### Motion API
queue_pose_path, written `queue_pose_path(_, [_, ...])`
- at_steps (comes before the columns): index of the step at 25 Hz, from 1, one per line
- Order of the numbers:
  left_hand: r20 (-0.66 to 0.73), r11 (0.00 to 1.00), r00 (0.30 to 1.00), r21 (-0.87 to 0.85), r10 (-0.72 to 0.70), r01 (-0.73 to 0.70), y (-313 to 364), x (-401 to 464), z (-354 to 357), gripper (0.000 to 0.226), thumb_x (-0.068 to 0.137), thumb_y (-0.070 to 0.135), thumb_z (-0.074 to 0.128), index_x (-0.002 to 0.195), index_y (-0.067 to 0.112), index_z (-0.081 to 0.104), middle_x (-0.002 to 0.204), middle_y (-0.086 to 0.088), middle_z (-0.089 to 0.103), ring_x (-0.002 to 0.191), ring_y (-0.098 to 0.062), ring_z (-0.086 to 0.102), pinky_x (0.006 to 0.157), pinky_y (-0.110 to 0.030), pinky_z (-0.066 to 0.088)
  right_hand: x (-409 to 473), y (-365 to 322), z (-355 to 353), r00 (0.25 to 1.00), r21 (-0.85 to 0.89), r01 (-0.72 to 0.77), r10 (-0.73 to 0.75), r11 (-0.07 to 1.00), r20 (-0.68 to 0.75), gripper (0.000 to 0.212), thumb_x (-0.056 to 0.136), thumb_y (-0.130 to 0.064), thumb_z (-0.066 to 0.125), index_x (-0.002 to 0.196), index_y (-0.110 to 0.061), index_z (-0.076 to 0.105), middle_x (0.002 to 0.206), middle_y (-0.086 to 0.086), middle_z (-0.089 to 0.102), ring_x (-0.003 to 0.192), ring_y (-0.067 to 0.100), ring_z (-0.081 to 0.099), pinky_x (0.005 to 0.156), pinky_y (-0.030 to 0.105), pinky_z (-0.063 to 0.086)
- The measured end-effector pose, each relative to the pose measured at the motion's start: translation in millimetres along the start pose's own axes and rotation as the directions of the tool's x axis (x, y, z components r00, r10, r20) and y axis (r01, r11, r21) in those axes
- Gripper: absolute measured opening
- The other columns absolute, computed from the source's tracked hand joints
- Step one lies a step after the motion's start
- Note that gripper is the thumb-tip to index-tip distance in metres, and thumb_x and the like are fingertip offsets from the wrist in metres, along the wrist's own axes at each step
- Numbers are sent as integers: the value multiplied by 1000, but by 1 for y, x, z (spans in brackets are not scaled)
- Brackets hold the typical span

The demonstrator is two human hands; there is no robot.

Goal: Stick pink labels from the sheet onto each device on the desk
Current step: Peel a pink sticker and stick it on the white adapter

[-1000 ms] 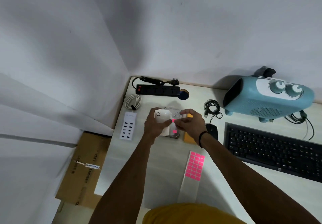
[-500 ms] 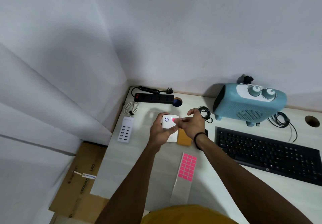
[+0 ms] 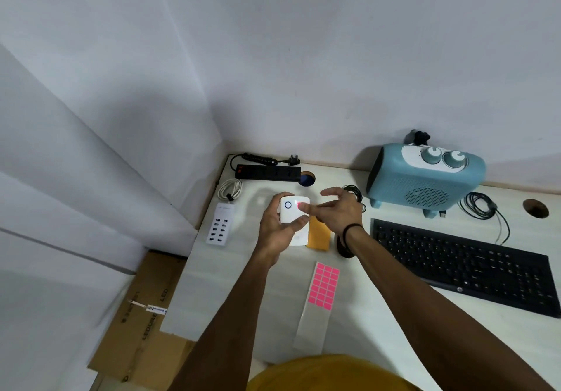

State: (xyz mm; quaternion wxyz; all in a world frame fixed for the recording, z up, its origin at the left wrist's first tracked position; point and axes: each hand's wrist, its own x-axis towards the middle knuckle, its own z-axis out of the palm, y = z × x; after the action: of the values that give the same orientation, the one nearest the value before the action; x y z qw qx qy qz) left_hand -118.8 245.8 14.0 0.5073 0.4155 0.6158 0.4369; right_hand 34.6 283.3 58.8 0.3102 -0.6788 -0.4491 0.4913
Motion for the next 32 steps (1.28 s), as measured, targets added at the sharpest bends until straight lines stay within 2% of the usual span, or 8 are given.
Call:
queue_pose_path(3, [43,1000,999,-16,-12,13,6,-2,0,48,81,24,81,123,34,59,111,-1,74,103,-24,72,86,-41,62,-4,0,-1,991,166,22,-43,986,124,19,67,-25,91,75,-31,75,75,-8,77,79,14,75,76,29,62])
queue_pose_path(7, [-94,996,991,-11,-94,94,7,-6,8,35,75,53,80,104,42,65,97,7,76,94,-19,74,84,-47,63,-6,5,5,994,187,-16,-4,982,107,14,74,-12,86,76,-24,79,78,2,78,78,22,76,80,35,62])
queue_pose_path(13, [-79,996,994,35,-76,79,4,-6,3,14,88,47,70,101,46,66,94,8,75,91,-20,74,81,-52,62,-3,18,15,996,144,-22,10,989,85,20,74,-14,86,93,-9,80,85,6,78,70,18,75,76,31,62])
queue_pose_path(17, [19,995,996,47,-92,91,-2,-3,-9,19,102,37,56,119,44,61,112,3,72,100,-20,72,90,-44,61,-2,18,20,997,124,-27,18,992,71,16,78,-10,82,94,-8,79,85,5,77,63,13,72,67,21,59])
queue_pose_path(21, [74,977,975,-30,-209,212,-15,-2,-22,29,109,34,43,137,35,45,122,-5,65,101,-22,68,78,-34,59,5,31,39,995,59,-47,42,997,86,12,85,-13,75,85,-23,81,78,2,78,71,21,76,78,33,62])
queue_pose_path(26, [-12,943,943,-8,-333,333,-43,6,-40,39,106,40,46,138,20,37,126,-13,58,97,-26,66,71,-39,59,8,47,73,978,-9,-171,171,985,117,13,85,-23,74,81,-13,81,72,3,77,66,16,76,75,33,63])
queue_pose_path(30, [-167,935,941,153,-294,319,-59,20,-60,41,102,46,51,134,21,55,125,-7,66,104,-25,67,84,-45,62,15,52,105,967,-35,-207,210,978,145,20,79,-13,77,62,-25,77,71,7,77,70,21,76,77,38,63])
queue_pose_path(32, [-188,923,934,185,-304,337,-63,31,-69,38,103,43,52,134,23,58,124,-5,67,107,-24,66,89,-46,59,23,49,121,957,-42,-235,239,971,162,22,78,-8,77,64,-26,77,77,10,77,75,26,76,80,41,62])
